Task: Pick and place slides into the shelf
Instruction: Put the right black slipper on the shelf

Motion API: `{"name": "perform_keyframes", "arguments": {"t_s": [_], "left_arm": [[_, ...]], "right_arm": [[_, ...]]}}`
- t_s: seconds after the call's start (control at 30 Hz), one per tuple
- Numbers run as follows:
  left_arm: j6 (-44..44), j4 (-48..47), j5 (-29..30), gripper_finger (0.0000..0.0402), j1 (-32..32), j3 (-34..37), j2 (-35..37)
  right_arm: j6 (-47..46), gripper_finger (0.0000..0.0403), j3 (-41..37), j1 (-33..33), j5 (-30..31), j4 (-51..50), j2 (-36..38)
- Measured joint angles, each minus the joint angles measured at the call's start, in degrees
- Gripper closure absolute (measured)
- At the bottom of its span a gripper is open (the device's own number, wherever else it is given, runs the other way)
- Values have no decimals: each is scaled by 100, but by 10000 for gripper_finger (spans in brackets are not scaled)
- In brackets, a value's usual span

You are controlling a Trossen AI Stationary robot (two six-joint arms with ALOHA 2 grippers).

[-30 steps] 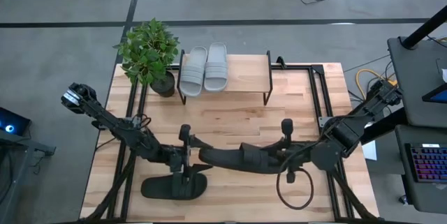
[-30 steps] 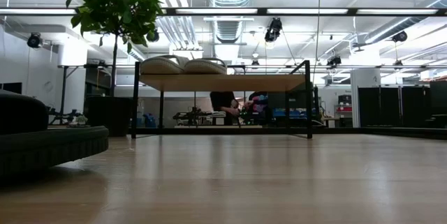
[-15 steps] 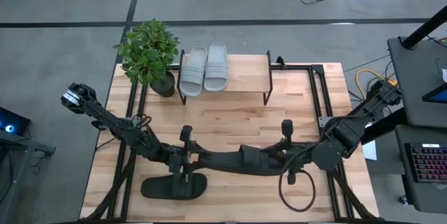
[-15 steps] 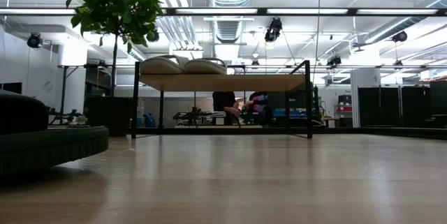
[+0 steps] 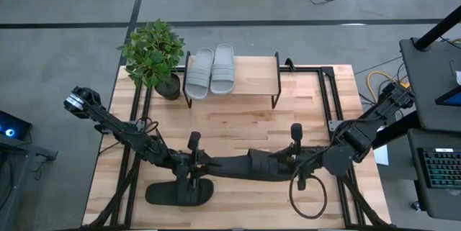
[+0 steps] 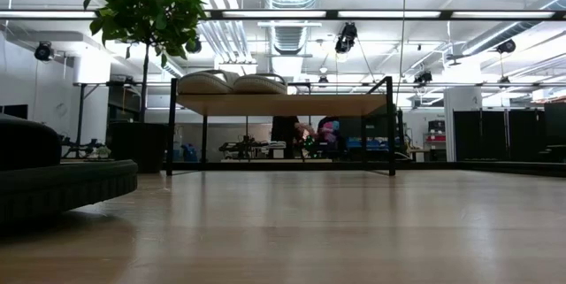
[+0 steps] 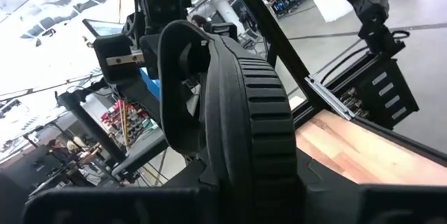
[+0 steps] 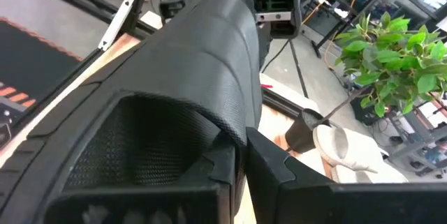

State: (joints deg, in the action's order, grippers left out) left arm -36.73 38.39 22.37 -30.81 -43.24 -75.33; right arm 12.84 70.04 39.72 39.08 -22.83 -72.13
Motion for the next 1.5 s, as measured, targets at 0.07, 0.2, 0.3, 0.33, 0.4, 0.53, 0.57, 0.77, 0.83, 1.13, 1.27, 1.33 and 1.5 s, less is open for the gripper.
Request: {"name": "perform_keyframes", "arguments": {"t_s": [0.07, 0.2, 0.3, 0.33, 0.4, 0.53, 0.57, 0.77, 0.83, 1.13, 1.27, 1.33, 1.5], "left_arm": [[2, 0, 50, 356, 0, 0, 4], [-7, 24, 326, 356, 11, 0, 15], [-9, 70, 652, 356, 13, -3, 16], [-7, 96, 742, 357, 15, -9, 17], [-7, 105, 852, 357, 11, -15, 20], [22, -57, 967, 357, -2, 4, 10], [31, -82, 974, 357, -1, 9, -2], [33, 61, 1156, 357, 5, -11, 9], [34, 60, 1306, 357, 1, -45, 9], [-171, 468, 2162, 357, -4, -451, -490], [-581, 492, 2955, 357, -14, -1011, -1043], [-850, 507, 3498, 357, -20, -1365, -1339], [-1540, 522, 4576, 357, -27, -2107, -1929]], "right_arm": [[-13, 380, 0, 0, 78, -76, -1], [-15, 362, 0, 24, 1187, -447, 28], [-94, 348, 0, 32, 1800, -678, 135], [-158, 343, 0, 33, 1918, -690, 177], [-277, 332, 0, 29, 2016, -691, 264], [-365, 315, 6, 33, 2257, -659, 509], [-372, 313, 13, 33, 2301, -649, 575], [-568, 319, 4, 60, 2466, -833, 946], [-1057, 324, 9, 63, 2460, -1071, 1094], [-3393, 332, -190, 72, 2737, -2784, 1125], [-3685, 331, -406, 76, 3256, -2800, 1137], [-3836, 334, -511, 74, 3415, -2821, 1171], [-4276, 343, -891, 66, 3473, -2849, 1324]]}}
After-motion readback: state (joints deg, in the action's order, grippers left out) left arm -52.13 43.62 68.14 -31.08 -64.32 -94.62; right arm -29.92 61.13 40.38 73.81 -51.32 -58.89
